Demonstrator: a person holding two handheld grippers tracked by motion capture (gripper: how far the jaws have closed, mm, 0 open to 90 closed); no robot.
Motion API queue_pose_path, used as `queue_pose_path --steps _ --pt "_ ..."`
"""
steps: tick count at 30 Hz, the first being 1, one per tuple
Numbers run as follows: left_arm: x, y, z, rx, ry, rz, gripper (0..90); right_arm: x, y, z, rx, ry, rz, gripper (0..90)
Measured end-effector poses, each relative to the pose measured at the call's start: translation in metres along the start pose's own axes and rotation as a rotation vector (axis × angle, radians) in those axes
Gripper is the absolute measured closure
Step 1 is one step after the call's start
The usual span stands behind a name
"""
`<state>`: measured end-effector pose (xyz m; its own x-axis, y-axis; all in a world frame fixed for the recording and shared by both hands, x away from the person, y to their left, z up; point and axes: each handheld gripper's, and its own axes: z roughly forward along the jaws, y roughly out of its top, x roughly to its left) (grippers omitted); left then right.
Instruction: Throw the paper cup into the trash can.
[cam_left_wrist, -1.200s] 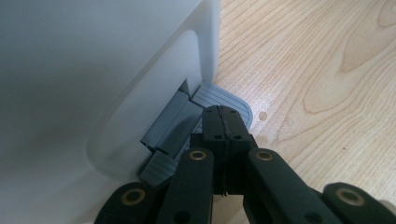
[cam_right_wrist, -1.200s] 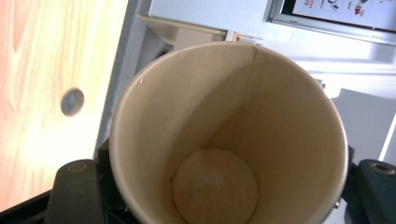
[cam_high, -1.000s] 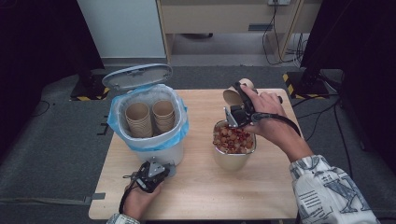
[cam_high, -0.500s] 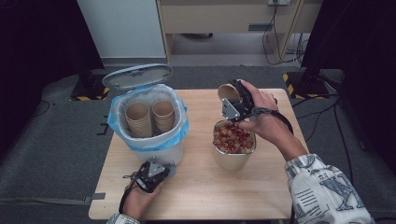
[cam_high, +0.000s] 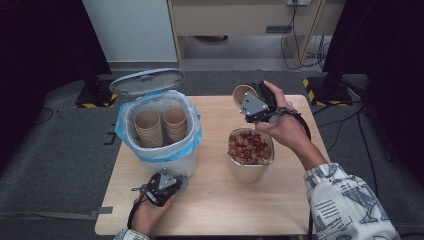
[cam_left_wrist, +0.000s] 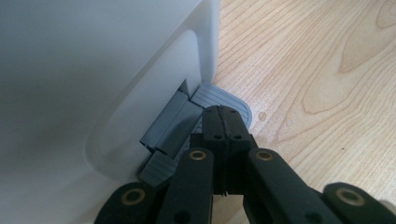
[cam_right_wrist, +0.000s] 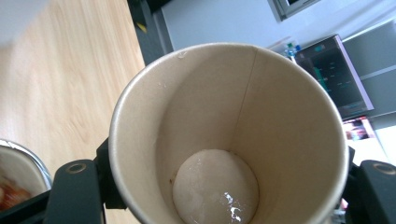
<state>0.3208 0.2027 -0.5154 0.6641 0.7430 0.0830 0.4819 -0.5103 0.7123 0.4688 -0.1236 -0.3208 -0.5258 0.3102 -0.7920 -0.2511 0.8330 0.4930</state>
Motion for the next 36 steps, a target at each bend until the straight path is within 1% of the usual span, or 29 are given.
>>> queue_pose_path --steps 1,3,7,10,11,12,14,16,21,22,27,30,32,36 --pt "0.000 0.000 0.000 -0.001 0.000 0.000 89.9 -0.001 0.000 0.000 -0.005 0.005 0.009 27.5" --pt "0.000 0.000 0.000 -0.001 0.001 -0.001 89.9 -0.004 0.001 -0.001 -0.028 0.023 0.061 27.5" --pt "0.000 0.000 0.000 -0.001 -0.001 -0.001 89.9 -0.009 0.005 -0.002 -0.055 0.045 0.123 27.5" --pt "0.000 0.000 0.000 0.000 -0.001 0.000 89.9 -0.011 0.010 -0.001 -0.078 0.078 0.173 27.5" --pt "0.000 0.000 0.000 0.000 -0.001 -0.001 89.9 -0.011 0.011 -0.001 -0.084 0.087 0.182 27.5" --pt "0.001 0.000 -0.001 0.008 0.001 0.009 89.9 -0.011 0.012 -0.001 -0.093 0.094 0.197 27.5" --pt "0.001 0.000 0.000 0.005 0.000 0.006 89.9 -0.012 0.014 -0.001 -0.107 0.108 0.224 27.5" --pt "0.000 0.000 0.000 0.001 0.001 0.004 89.9 -0.014 0.016 -0.001 -0.119 0.115 0.250 27.5" --pt "0.000 0.000 0.000 0.005 0.004 0.015 89.9 -0.019 0.023 0.000 -0.139 0.136 0.300 27.5" --pt "0.000 0.000 0.000 0.006 0.004 0.014 89.9 -0.020 0.024 -0.001 -0.147 0.143 0.317 27.5" --pt "0.000 0.000 0.000 0.006 0.006 0.011 89.9 -0.026 0.029 0.000 -0.153 0.160 0.368 27.5" --pt "-0.001 0.000 0.000 0.007 0.007 0.013 89.9 -0.030 0.031 0.000 -0.169 0.174 0.413 27.4" --pt "-0.001 0.000 0.000 0.006 0.006 0.011 89.9 -0.031 0.031 0.000 -0.176 0.191 0.450 27.3" --pt "0.000 0.000 0.000 0.006 0.005 0.009 89.9 -0.032 0.033 0.002 -0.184 0.210 0.468 27.4"
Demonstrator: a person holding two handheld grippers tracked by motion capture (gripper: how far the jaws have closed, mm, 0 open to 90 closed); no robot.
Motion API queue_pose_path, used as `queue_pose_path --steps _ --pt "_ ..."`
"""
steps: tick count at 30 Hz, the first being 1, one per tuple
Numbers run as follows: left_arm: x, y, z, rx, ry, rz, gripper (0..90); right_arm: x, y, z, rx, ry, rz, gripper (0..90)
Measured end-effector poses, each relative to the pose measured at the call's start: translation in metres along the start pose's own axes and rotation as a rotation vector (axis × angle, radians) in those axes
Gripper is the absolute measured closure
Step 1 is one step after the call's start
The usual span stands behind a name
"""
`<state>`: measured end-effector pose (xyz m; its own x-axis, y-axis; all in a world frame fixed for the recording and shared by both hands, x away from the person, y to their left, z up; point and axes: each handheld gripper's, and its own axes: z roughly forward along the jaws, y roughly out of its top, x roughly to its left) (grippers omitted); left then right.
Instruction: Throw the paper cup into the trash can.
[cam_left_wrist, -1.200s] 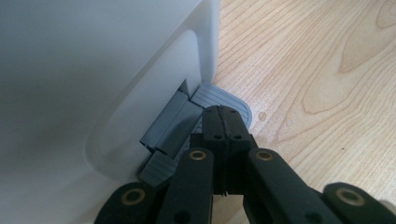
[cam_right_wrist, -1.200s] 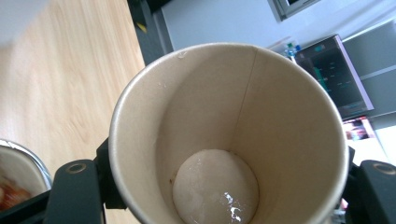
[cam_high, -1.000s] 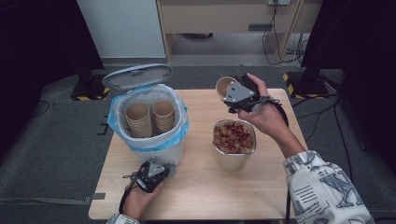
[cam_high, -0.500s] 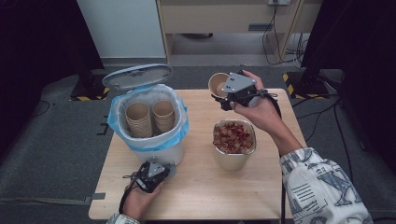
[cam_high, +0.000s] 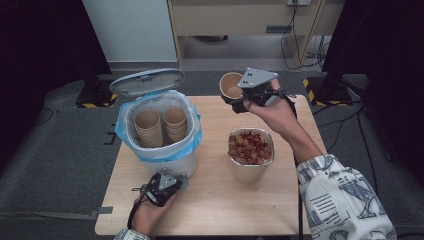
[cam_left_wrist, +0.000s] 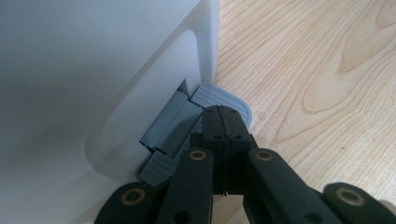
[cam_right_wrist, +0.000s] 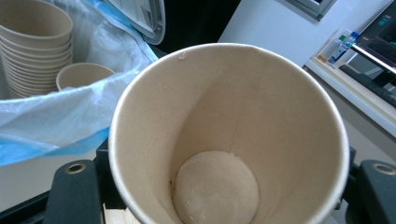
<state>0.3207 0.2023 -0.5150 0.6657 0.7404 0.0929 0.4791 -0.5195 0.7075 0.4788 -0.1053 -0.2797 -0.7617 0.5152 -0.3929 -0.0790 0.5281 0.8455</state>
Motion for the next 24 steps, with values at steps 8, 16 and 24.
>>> queue_pose_path --steps 8,16,24 --pt "0.000 0.000 0.000 0.000 0.000 0.003 89.9 0.007 0.009 0.005 -0.037 0.061 0.058 27.4" --pt "0.000 0.000 0.000 0.000 -0.003 -0.003 89.9 0.021 0.026 0.014 -0.062 0.142 0.085 27.3" --pt "0.000 0.000 0.000 -0.001 -0.003 -0.004 89.9 0.031 0.037 0.028 -0.091 0.218 0.143 27.3"
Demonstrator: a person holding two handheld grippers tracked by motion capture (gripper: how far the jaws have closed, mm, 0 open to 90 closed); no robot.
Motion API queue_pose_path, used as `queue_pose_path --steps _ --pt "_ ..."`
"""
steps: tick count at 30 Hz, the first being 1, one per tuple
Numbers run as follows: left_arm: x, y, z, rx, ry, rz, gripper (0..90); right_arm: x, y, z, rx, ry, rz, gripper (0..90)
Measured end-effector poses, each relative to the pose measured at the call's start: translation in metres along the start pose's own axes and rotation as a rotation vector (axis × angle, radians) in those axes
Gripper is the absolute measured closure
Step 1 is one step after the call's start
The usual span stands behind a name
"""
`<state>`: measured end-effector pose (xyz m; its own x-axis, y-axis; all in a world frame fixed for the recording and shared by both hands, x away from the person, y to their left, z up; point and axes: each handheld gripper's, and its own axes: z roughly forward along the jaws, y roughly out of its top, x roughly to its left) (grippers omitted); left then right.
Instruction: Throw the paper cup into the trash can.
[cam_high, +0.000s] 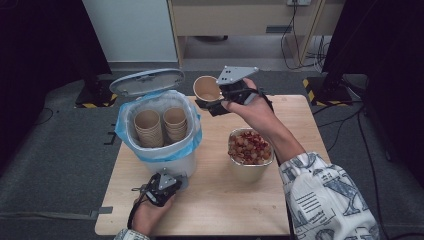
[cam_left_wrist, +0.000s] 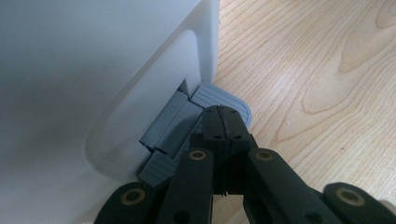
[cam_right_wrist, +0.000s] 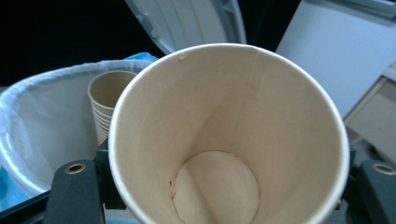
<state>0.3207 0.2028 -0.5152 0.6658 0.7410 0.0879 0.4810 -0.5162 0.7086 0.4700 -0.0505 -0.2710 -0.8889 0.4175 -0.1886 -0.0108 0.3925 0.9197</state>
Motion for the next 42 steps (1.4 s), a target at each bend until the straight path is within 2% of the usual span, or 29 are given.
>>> queue_pose_path --steps 20,42 --pt "0.000 0.000 0.000 0.000 0.000 -0.001 89.9 0.023 0.008 0.024 -0.019 0.106 0.046 27.0" --pt "0.000 0.000 0.000 0.000 0.000 0.002 89.9 0.041 0.014 0.053 0.009 0.163 0.053 26.5"
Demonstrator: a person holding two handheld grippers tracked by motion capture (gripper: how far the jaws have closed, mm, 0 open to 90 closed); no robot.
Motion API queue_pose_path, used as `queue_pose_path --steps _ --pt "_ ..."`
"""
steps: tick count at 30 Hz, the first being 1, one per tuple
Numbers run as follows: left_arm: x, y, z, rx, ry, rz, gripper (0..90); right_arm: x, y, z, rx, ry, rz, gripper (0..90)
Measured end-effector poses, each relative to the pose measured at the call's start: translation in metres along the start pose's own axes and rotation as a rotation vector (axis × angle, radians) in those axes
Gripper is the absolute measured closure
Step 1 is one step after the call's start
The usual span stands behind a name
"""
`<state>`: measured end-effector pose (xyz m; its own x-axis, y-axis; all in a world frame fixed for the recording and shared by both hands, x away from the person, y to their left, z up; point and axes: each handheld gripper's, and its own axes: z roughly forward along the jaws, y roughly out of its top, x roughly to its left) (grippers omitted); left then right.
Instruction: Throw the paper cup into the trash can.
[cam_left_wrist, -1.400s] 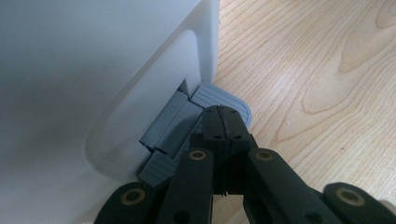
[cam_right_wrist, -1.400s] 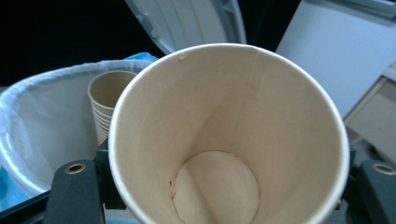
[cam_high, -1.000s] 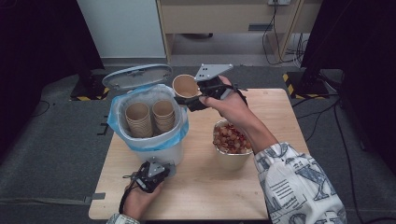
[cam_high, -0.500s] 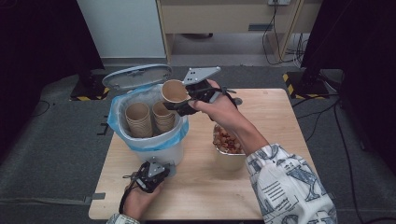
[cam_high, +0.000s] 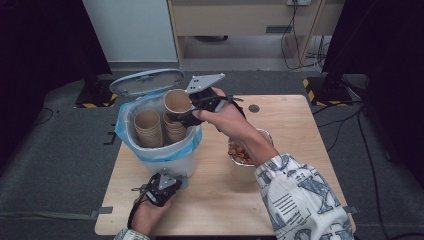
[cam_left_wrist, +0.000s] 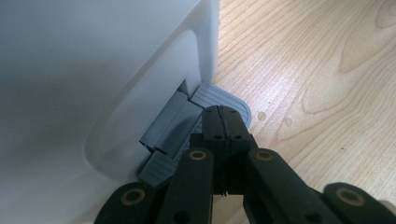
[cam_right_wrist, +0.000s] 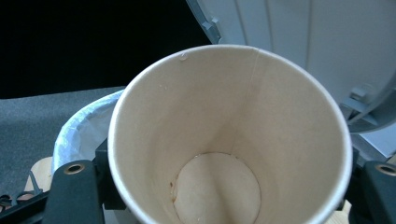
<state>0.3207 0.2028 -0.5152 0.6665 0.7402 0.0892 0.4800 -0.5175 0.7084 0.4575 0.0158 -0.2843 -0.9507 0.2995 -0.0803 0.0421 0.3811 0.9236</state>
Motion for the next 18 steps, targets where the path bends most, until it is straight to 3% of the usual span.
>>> queue_pose_path --steps 18 --pt "0.000 0.000 0.000 0.000 0.000 0.000 89.9 0.005 -0.005 0.013 0.040 0.023 0.005 26.1"
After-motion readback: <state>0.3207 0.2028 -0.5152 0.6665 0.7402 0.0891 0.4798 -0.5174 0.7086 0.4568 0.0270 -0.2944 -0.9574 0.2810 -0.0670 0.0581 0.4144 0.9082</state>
